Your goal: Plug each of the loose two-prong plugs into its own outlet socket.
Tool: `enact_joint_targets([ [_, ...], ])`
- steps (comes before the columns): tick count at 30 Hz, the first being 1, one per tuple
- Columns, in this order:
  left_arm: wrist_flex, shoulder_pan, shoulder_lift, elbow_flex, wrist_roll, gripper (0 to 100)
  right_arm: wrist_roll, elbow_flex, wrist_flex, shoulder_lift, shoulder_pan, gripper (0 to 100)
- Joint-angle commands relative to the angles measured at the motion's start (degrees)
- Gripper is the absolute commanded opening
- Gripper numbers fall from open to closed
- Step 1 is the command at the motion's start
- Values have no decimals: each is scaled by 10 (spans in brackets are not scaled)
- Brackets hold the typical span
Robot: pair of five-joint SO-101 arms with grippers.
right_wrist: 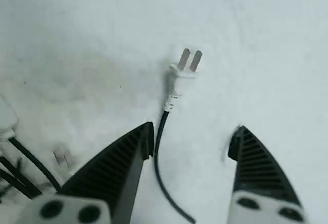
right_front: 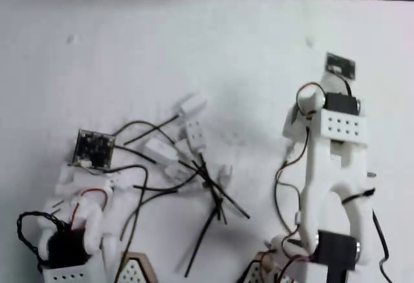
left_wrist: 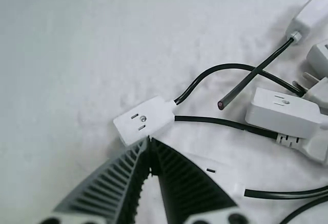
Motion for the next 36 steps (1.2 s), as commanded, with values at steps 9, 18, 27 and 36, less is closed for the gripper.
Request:
enact_joint_targets([
  [9,-24,1,2,10,-7,24,729,72,0,-54,-2,240],
  [18,-23,0,2,11,-7,24,1043,196,-259,-53,8,240],
  [27,-23,0,2,11,-7,24,1116,261,-346,-52,12,170],
  [36,-23,0,2,11,-7,24,1117,257,-347,-1,15,170],
])
